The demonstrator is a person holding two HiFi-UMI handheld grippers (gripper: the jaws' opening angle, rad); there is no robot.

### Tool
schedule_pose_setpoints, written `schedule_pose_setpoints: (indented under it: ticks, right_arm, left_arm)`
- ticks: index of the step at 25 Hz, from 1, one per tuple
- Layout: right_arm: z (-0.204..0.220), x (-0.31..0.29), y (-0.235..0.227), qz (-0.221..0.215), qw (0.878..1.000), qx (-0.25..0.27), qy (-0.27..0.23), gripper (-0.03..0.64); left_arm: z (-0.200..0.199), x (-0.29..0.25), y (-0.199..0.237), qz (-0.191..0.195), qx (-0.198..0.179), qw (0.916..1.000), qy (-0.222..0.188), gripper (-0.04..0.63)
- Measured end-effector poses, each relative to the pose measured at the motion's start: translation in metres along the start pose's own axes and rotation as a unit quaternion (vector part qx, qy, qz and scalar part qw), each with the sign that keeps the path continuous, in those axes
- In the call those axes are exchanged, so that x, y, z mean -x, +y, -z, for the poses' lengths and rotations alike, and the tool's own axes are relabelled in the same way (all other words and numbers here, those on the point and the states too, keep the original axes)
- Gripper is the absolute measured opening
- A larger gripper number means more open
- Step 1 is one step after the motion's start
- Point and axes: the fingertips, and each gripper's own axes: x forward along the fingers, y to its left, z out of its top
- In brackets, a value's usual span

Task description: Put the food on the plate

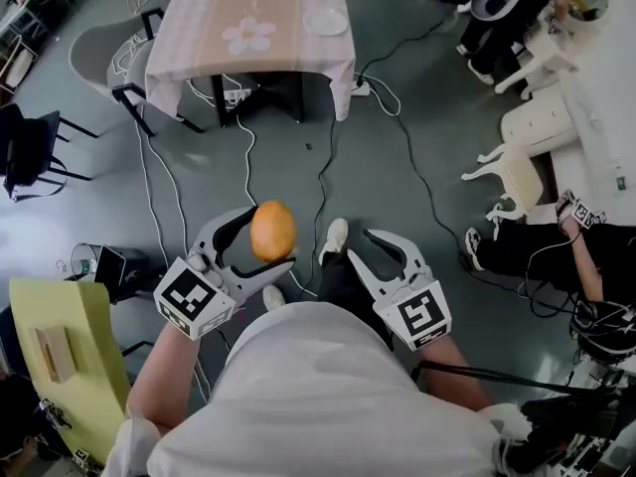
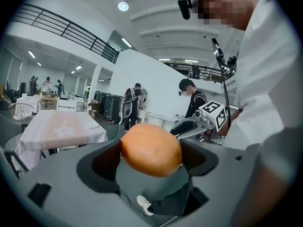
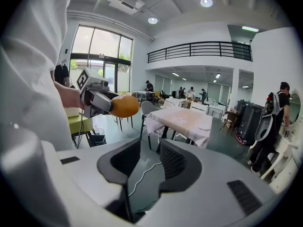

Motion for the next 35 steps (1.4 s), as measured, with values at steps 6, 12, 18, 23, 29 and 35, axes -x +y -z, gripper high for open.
schedule_pose_setpoints:
  ticks: [6, 12, 18, 23, 29, 35]
  right_arm:
    - [-0.014, -0.034, -0.120, -0.017, 1.000, 0.011, -0.022, 0.129]
    - [-0.027, -0.040, -0.229, -0.014, 0.998, 0.061, -0.028, 0.129]
    - [-0.004, -0.049, -0.297, 0.007, 0.999, 0.029, -0.013, 0.129]
    - [-0.001, -0.066, -0.338, 0.043, 0.999, 0.008, -0.008, 0.129]
    - [-0.008, -0.094, -0.394, 0.110, 0.993, -0.031, 0.015, 0.129]
    - [-0.034, -0.126, -0.448, 0.175, 0.981, -0.081, 0.019, 0.129]
  left_arm:
    - [-0.050, -0.095, 0.068, -0.024, -0.015, 0.9996, 0.007, 0.414]
    - [-0.102, -0.181, 0.135, -0.053, -0.042, 0.9975, 0.021, 0.413]
    - [-0.126, -0.253, 0.212, -0.068, -0.060, 0.9948, 0.048, 0.413]
    - [-0.117, -0.304, 0.295, -0.070, -0.078, 0.9898, 0.096, 0.413]
    - [-0.101, -0.367, 0.396, -0.043, -0.082, 0.9855, 0.142, 0.414]
    - [-0.078, -0.428, 0.484, -0.016, -0.095, 0.9756, 0.197, 0.414]
